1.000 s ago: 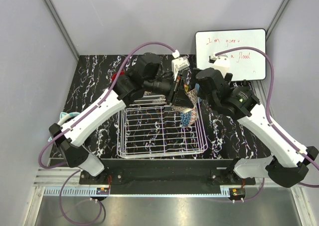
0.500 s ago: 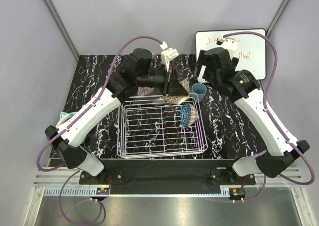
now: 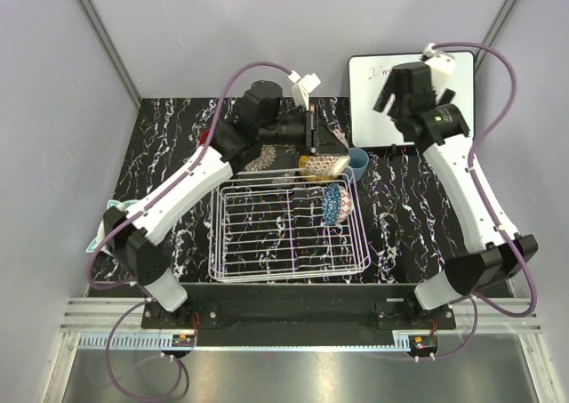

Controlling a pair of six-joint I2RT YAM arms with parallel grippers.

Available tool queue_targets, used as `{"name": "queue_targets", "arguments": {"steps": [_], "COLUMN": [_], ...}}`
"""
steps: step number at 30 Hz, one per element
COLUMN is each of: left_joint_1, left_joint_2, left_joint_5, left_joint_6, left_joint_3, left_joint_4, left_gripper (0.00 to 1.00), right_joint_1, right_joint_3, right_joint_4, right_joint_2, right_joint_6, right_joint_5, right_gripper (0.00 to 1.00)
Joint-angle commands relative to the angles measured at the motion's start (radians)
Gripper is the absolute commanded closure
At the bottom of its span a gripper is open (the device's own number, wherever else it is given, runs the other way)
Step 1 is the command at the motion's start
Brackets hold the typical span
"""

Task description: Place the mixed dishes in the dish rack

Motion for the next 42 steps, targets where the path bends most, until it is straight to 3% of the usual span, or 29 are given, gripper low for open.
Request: {"name": "queue_targets", "arguments": {"steps": [1,8,14,19,24,30,34,36,42], "left_joint_1": [-0.066,-0.142,-0.247,-0.231,-0.225,-0.276,-0.339,-0.363,-0.392], "left_joint_2": [0.031,0.034,0.166,0.171,0.126,0.122,0.143,0.151,0.162], "left_joint_5": [-0.084,-0.176,-0.25,-0.227,-0.326,-0.622,-0.682,-0.777,-0.819], "left_joint_6": [-0.276,-0.431,-0.524,-0.644,-0.608,-0.476,-0.471,-0.465,-0.475], "left_joint_3": [0.054,0.0,0.121,-0.012,-0.094,-0.115,-0.083,-0.055,-0.054], "left_joint_4": [0.129,0.104,0.098,0.256,0.299,0.098,0.057,0.016,0.001], "left_gripper": [1.0,1.0,1.0,1.0,1.0,1.0,1.0,1.0,1.0], "right_joint_1": [-0.079,-0.08,-0.079,-0.08,-0.08,-0.08,-0.08,-0.08,-0.08], "right_joint_3": [-0.068,-0.219,-0.266,-0.301,-0.306,-0.272,-0.288,-0.305,-0.347], "right_joint_4": [0.048,0.051,0.039,0.008,-0.007,-0.018,-0.017,-0.017,-0.015], "right_joint_2": [-0.112,-0.177,-0.189,-0.212,-0.188,-0.157,-0.166,-0.169,-0.131], "right_joint_6": [0.023,0.069,0.059,0.069,0.051,0.02,0.022,0.028,0.036], "right_joint_5": [0.028,-0.056,-0.089,-0.105,-0.128,-0.138,-0.141,-0.145,-0.158], "right_gripper": [0.0,0.0,0.0,0.0,0.0,0.0,0.01,0.0,0.0]}}
